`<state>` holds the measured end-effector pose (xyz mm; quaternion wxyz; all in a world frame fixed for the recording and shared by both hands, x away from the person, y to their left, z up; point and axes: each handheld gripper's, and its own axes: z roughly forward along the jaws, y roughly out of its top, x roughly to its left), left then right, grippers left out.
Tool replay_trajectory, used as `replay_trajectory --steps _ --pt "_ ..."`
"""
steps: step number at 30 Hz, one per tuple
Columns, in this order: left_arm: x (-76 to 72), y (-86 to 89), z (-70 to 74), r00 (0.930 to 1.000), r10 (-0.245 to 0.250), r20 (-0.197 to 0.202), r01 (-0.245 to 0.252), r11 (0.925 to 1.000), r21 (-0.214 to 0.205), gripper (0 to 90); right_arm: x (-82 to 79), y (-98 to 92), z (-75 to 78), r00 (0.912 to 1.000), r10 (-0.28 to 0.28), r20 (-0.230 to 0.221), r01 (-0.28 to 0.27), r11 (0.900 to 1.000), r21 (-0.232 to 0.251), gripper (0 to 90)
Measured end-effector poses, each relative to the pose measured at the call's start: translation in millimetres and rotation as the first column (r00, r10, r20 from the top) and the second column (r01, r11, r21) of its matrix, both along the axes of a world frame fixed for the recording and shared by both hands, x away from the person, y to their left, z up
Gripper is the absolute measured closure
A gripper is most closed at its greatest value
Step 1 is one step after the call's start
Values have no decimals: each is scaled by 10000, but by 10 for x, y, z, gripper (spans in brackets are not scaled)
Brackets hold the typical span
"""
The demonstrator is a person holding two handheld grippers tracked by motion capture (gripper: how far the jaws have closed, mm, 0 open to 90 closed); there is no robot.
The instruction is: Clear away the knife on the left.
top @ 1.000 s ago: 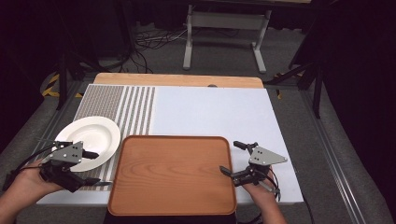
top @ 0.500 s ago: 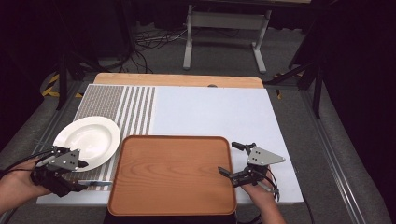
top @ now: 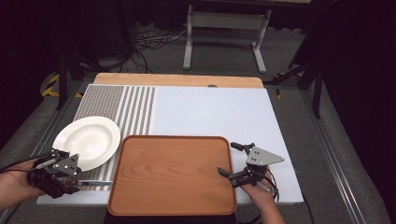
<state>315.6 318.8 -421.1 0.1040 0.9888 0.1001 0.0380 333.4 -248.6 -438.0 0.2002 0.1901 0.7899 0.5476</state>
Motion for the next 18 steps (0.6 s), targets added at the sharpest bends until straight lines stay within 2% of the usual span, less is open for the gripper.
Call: replay_trajectory --steps 4,14,18 --pt "12 1 -40 9999 -133 -83 137 9986 516 400 0 3 -1 10000 43 20 -43 10000 -13 19" --pt "39 24 -101 9997 -169 -151 186 9931 1161 477 -4 4 1 10000 22 9 -22 10000 33 16" --pt "70 34 -147 9994 -188 -274 219 9927 1182 522 -5 10 -2 10000 69 -8 -69 10000 25 17"
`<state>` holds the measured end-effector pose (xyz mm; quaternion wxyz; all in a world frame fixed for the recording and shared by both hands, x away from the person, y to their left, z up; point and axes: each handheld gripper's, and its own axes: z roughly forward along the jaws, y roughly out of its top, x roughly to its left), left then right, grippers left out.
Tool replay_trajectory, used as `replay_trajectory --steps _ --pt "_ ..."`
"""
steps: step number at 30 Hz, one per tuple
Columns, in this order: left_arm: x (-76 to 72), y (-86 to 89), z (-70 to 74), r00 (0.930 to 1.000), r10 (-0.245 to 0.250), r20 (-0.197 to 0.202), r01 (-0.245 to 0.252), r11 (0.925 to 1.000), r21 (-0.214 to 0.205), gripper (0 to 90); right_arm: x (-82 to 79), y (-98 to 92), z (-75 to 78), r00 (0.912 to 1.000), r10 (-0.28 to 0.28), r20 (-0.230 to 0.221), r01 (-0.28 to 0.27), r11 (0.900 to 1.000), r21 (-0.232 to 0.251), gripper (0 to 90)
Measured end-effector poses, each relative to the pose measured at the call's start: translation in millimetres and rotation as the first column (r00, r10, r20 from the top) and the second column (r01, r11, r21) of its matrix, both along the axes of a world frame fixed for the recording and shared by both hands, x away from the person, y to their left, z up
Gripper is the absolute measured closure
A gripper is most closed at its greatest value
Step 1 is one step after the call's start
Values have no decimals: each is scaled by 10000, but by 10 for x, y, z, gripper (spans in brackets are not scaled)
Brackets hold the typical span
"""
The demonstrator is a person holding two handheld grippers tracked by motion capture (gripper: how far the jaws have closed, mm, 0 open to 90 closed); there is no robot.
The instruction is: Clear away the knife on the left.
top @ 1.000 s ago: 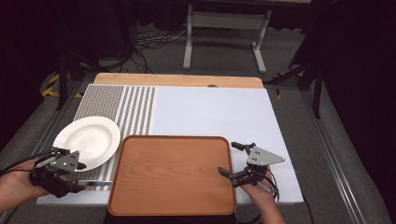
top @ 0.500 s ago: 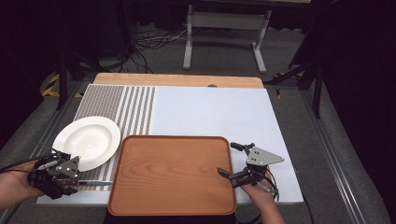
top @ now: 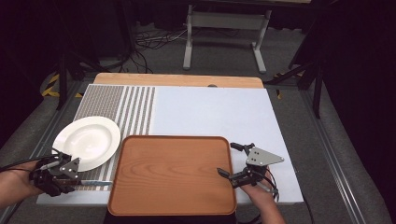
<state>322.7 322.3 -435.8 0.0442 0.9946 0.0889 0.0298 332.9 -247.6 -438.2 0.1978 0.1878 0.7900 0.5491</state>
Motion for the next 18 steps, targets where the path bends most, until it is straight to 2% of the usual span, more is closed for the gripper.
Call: replay_trajectory --steps 4,6,10,12,18 --pt "27 -36 -43 9995 -305 -56 307 9988 394 567 3 14 -3 10000 48 -12 -48 10000 -57 16" --pt "32 -43 -43 9996 -288 -71 291 9981 550 577 3 14 -3 10000 57 -8 -57 10000 -61 16" --pt "62 -53 -69 9987 -486 -169 496 9967 649 600 1 1 0 10000 75 13 -75 10000 -54 16" --pt "81 -56 -83 9986 -432 -296 456 9950 885 614 -2 -3 -1 10000 76 -1 -76 10000 -52 17" --pt "113 -62 -104 9976 -568 -395 607 9924 1068 645 -7 -3 -4 10000 93 -28 -93 9999 -42 16"
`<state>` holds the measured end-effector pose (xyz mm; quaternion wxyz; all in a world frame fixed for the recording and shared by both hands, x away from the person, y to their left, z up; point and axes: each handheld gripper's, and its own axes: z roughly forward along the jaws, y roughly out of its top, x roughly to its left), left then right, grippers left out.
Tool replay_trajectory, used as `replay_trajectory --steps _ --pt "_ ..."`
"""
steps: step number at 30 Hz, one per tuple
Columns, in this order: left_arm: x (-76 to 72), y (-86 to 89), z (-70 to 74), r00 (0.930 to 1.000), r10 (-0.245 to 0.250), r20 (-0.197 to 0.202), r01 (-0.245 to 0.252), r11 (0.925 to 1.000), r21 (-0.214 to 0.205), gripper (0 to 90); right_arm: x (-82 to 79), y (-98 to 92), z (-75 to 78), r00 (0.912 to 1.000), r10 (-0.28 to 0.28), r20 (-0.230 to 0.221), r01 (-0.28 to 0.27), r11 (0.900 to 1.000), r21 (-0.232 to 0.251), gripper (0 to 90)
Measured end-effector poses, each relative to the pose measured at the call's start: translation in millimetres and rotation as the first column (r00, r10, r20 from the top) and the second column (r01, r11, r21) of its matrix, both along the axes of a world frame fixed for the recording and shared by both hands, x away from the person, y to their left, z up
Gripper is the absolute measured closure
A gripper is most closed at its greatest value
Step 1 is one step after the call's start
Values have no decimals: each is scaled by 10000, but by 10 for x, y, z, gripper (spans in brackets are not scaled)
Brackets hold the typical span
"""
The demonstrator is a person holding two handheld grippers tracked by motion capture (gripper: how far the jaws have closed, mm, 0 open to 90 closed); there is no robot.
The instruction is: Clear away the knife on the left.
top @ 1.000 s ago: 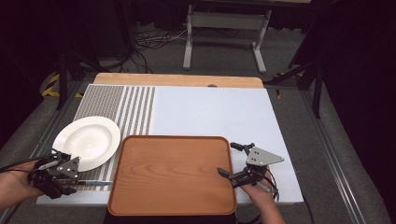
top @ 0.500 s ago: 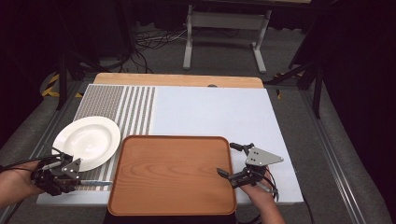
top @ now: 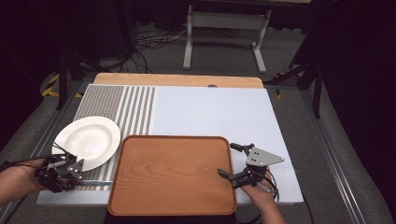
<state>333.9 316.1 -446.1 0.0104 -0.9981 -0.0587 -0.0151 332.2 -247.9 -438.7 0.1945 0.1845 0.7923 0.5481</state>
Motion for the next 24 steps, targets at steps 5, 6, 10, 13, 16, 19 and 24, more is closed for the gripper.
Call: replay_trajectory --steps 5,6,10,13,16,19,24 --pt "7 3 -18 9997 -228 -3 228 9997 46 724 0 7 -4 10000 40 -24 -40 10000 -48 16" --pt "5 6 -32 9997 -243 -14 243 9997 -9 724 0 7 -4 10000 40 -24 -40 10000 -48 16" --pt "-1 10 -38 9987 -510 -18 510 9987 -67 762 -1 7 -8 9999 70 -73 -70 10000 -2 17" --pt "-14 15 -34 9988 -489 23 489 9988 -31 770 -3 10 -9 9999 100 -79 -100 9999 -3 16" --pt "-20 10 -34 9982 -595 67 595 9982 -9 774 -5 13 -9 9999 125 -98 -125 9999 -1 16" --pt "-30 7 -35 9981 -601 113 601 9982 -28 777 -6 14 -10 9998 136 -108 -136 9999 3 17" --pt "-21 8 -9 9990 -326 306 322 9994 138 779 1 8 -9 9998 144 -101 -143 9999 72 16"
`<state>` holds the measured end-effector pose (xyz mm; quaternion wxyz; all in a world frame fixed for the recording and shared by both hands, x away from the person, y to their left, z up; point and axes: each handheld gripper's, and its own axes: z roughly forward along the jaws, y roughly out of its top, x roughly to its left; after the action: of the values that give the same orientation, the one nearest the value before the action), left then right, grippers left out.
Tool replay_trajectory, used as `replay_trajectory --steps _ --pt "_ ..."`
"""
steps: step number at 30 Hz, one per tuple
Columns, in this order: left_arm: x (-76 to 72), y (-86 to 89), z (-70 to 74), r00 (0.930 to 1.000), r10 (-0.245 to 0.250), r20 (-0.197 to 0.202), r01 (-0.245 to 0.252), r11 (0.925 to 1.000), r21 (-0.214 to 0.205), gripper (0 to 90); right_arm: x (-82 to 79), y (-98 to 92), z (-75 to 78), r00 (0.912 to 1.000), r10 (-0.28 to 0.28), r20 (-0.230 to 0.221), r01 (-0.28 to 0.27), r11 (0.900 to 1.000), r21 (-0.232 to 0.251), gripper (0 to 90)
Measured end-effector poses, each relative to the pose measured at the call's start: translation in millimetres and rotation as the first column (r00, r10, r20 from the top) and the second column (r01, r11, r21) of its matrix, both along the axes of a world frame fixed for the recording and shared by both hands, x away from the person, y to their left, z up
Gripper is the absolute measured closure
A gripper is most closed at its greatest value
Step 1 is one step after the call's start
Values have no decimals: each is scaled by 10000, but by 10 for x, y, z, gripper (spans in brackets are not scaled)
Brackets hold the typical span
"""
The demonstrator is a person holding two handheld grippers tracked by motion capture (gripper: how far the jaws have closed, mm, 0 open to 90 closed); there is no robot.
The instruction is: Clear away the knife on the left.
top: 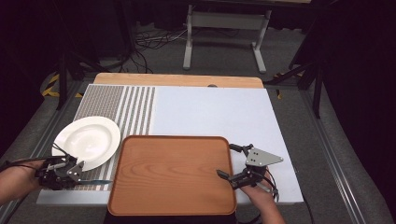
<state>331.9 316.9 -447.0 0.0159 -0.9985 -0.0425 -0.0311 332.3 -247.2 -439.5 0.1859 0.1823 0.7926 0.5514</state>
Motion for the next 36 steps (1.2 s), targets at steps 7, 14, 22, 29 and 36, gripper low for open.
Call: replay_trajectory --steps 7,14,22,29,36 --pt "-2 51 109 9976 645 -271 -653 9974 -291 779 5 -24 8 10000 -47 -17 47 9999 109 16" --pt "-21 64 259 9960 883 -168 -893 9926 -823 779 9 -48 17 9999 -86 -63 88 9993 352 17" --pt "12 -16 414 9891 1474 -69 -1463 9741 -1722 778 11 -74 28 9997 -261 -42 262 9985 487 21" --pt "35 -124 542 9713 2366 -247 -2355 9418 -2400 778 12 -96 34 9993 -380 -55 383 9980 500 24" --pt "45 -228 642 9535 2943 -655 -3006 9104 -2843 778 10 -104 36 9990 -447 -79 450 9979 465 27"
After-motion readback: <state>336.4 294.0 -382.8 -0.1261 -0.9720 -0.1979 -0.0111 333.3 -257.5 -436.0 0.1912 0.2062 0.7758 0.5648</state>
